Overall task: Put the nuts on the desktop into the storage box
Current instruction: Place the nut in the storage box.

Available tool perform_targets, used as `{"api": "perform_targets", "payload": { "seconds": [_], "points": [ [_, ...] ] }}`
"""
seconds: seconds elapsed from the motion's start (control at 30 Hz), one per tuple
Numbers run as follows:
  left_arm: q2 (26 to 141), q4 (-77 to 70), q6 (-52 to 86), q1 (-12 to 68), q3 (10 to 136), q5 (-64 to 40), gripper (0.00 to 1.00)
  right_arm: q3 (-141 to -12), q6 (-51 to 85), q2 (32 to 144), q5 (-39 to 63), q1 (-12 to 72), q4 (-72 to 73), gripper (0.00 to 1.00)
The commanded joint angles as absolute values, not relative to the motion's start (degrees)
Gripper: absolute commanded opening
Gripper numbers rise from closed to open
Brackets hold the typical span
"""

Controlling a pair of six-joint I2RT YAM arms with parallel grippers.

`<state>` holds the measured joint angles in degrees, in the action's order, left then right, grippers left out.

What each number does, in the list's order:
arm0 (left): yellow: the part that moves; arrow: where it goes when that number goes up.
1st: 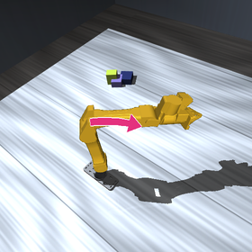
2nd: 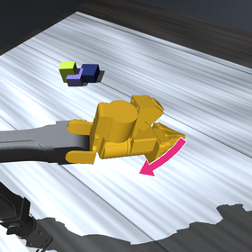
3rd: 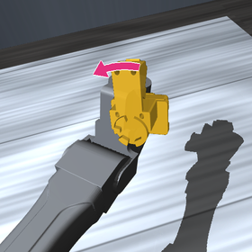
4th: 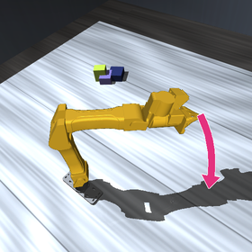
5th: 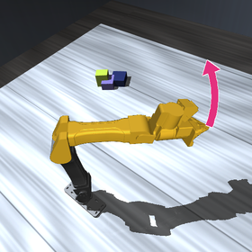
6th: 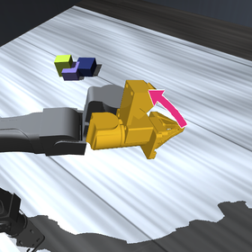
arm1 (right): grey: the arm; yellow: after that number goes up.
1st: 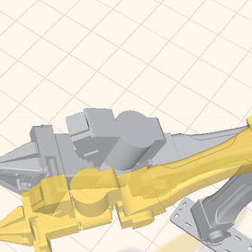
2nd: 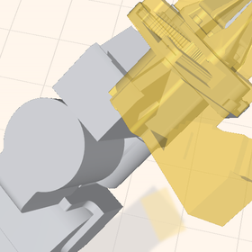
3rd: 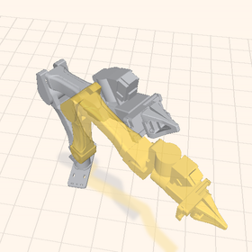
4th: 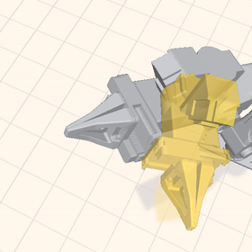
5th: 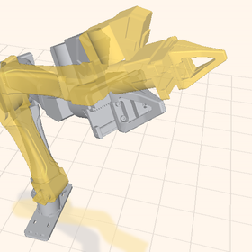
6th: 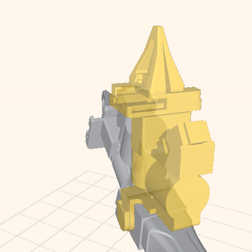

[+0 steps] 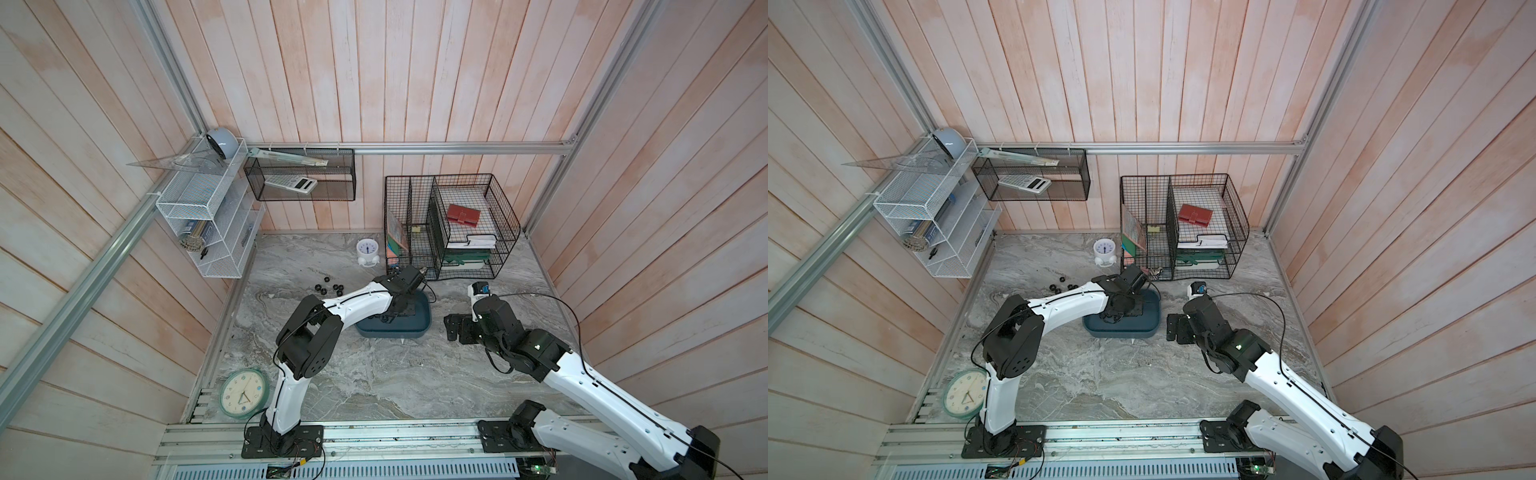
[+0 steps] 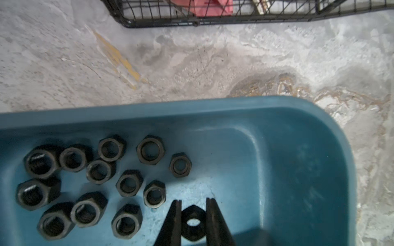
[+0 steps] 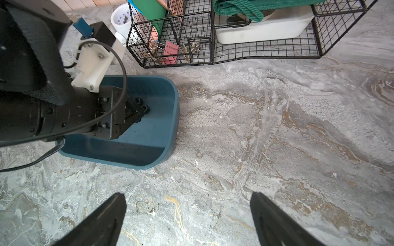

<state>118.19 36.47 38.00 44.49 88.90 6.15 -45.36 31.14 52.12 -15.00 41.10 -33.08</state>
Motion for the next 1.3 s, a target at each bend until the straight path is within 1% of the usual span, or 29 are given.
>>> {"api": "perform_targets", "payload": {
  "seconds": [0.0, 0.3, 0.37, 0.43, 0.67, 0.73, 0.93, 1.07, 1.17, 1.23, 1.27],
  "points": [
    [119.76, 35.69, 38.24, 44.86, 88.77, 5.53, 0.16, -44.75, 32.34, 51.42, -16.44, 40.95, -34.82, 0.98],
    [122.23, 36.22, 37.97, 44.81, 88.8, 6.29, 0.17, -45.26, 32.0, 52.26, -16.13, 40.94, -34.5, 0.98],
    [122.08, 36.29, 37.8, 44.82, 88.9, 6.38, 0.19, -45.37, 31.86, 52.5, -16.08, 40.9, -34.33, 0.98],
    [121.86, 36.68, 37.62, 44.82, 89.2, 6.51, 0.28, -45.51, 31.78, 52.86, -16.06, 40.94, -34.16, 0.98],
    [118.89, 38.44, 36.83, 44.5, 89.89, 7.39, 0.39, -46.22, 30.79, 54.79, -15.83, 40.93, -32.11, 0.98],
    [117.51, 38.31, 36.66, 43.97, 89.9, 7.16, 0.48, -46.67, 30.25, 55.67, -15.39, 40.95, -31.34, 0.98],
    [113.44, 39.15, 36.43, 41.38, 90.09, 7.16, 0.59, -48.39, 28.42, 59.14, -13.82, 40.93, -28.34, 0.98],
    [110.67, 39.81, 35.87, 39.24, 89.92, 7.76, 0.64, -50.02, 27.19, 62.21, -12.33, 40.92, -26.43, 0.98],
    [108.41, 40.08, 35.72, 37.19, 89.16, 8.28, 0.77, -51.48, 26.43, 64.83, -11.04, 40.92, -24.98, 0.98],
    [107.07, 40.05, 35.55, 35.53, 88.36, 8.83, 0.89, -52.51, 25.87, 66.79, -10.18, 40.88, -24.04, 0.98],
    [106.63, 40.08, 35.44, 34.83, 88.11, 8.97, 0.92, -52.89, 25.68, 67.66, -9.74, 40.94, -23.68, 0.98]
  ]
}}
